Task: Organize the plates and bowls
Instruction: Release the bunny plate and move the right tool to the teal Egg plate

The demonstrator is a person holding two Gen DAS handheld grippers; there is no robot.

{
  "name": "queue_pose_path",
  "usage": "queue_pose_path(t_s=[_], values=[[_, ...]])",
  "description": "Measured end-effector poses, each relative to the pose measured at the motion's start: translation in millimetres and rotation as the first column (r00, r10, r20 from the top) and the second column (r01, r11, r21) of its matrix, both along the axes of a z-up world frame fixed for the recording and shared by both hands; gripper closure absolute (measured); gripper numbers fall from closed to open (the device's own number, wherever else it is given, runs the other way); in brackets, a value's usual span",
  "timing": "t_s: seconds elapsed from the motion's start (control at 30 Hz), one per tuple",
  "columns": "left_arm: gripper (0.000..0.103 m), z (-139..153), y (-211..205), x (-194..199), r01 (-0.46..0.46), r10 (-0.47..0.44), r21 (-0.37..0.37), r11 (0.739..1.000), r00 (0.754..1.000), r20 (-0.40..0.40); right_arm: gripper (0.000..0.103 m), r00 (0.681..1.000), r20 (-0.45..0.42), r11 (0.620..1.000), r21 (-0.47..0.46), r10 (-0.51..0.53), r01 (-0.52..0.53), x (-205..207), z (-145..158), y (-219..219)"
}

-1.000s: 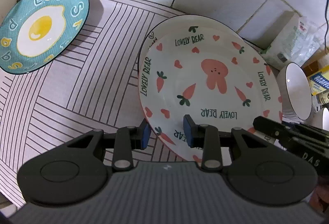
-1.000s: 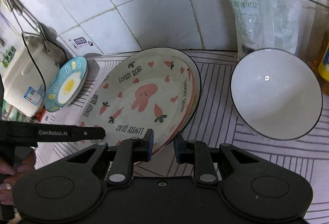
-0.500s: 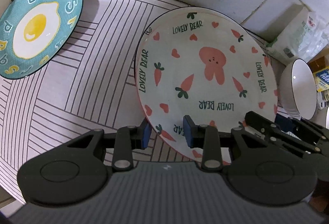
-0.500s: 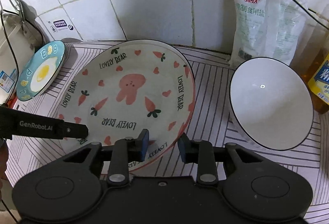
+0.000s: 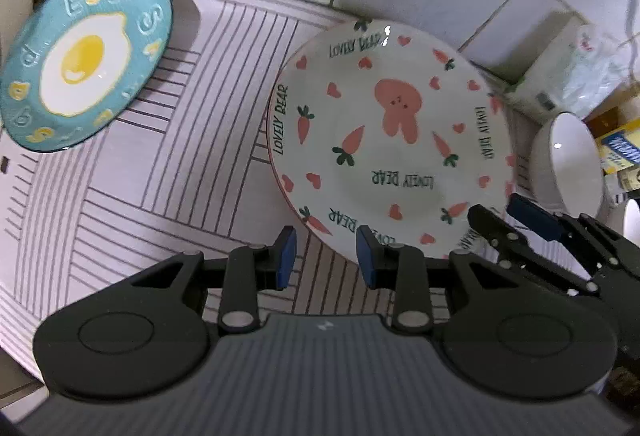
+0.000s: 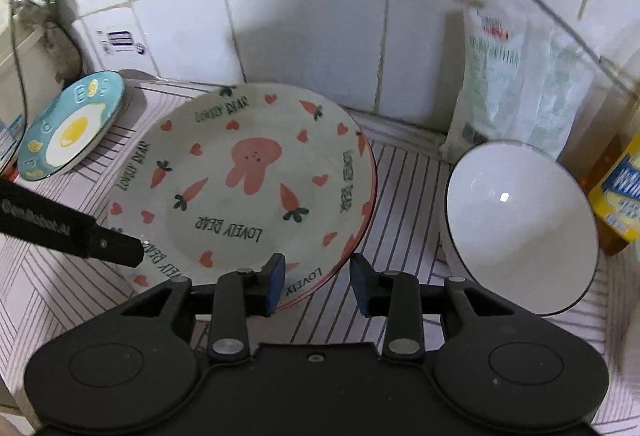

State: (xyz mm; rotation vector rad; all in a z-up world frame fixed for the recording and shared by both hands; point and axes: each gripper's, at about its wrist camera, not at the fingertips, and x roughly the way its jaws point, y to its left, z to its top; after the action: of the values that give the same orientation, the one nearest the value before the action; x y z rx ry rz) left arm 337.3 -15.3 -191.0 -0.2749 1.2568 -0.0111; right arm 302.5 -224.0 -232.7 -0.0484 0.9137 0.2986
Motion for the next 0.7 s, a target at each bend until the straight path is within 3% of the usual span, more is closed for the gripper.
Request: queue_pose_path(t_s=[0.17, 0.47, 0.7], values=[[0.071, 33, -1, -19, 0.003, -0.004, 0.02, 1.0, 0.998, 0.07, 0.061, 0.993, 0.09, 0.996, -0.042, 0.082, -0.079, -23, 17, 2], [0.07, 70, 15, -50, -0.044, 0.023, 0.127, 0.991, 0.986, 0.163, 0.057, 0.975, 0.186, 0.988, 0.069, 0.124, -0.139, -51, 61, -2], [0.068, 80, 38, -79, -0.108, 0.079, 0.163, 0.981, 0.982, 0.173, 0.048, 0.957, 0.227, 0.972, 0.103, 0.182, -0.209, -66, 90, 13]])
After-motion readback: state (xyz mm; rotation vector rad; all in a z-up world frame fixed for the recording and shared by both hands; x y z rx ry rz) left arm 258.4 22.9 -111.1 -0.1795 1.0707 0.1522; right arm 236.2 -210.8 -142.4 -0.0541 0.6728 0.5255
